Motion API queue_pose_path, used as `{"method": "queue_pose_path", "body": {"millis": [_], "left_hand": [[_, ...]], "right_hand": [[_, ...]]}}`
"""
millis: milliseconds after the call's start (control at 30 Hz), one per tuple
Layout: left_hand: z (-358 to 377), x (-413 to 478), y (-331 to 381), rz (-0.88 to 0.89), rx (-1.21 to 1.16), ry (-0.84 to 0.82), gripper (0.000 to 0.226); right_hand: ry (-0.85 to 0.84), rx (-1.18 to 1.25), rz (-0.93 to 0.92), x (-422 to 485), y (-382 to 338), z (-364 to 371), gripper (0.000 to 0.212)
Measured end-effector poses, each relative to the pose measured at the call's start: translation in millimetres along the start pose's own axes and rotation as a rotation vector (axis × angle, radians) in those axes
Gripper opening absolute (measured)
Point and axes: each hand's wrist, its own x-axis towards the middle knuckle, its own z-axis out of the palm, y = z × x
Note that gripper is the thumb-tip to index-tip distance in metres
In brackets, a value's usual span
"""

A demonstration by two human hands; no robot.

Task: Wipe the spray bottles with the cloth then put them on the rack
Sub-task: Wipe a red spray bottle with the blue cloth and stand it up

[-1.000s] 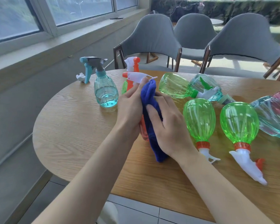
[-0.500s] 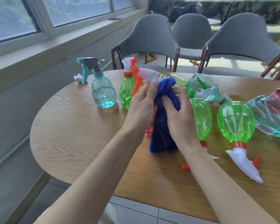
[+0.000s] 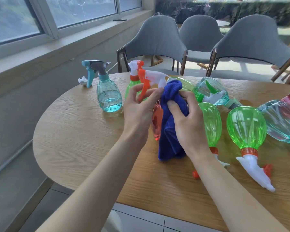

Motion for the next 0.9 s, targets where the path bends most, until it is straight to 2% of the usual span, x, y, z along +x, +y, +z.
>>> {"method": "queue_pose_path", "body": {"millis": [133, 267, 367, 600, 800, 900], "left_hand": [[1.3, 2.0, 7.1, 0.133, 0.206, -0.035, 0.029], [0.8, 2.5, 13.4, 0.168, 0.262, -0.077, 0.033], [1.4, -0.6, 17.1, 0.210, 0.288, -0.105, 0.014], [8.9, -9.8, 18.7, 0.289, 0.376, -0.168, 0.022], [14.2, -17.2, 16.9, 0.355, 0.365, -0.175, 0.033], [13.9, -17.3, 13.5, 0.353, 0.363, -0.177, 0.031]], "right_hand": [[0.000, -0.103, -0.091, -0.7, -1.4, -1.9, 0.017], [-0.008, -0.200, -0.195, -1.6, -4.6, -2.2, 0.021], [-0.015, -0.216, -0.213, 0.7, -5.1, -3.3, 0.020], [0.095, -0.228, -0.115, 6.4, -12.7, -6.1, 0.016], [0.076, -0.371, -0.319, -4.6, -29.8, 6.5, 0.020], [0.090, -0.358, -0.273, 3.8, -27.3, -0.7, 0.009]]}}
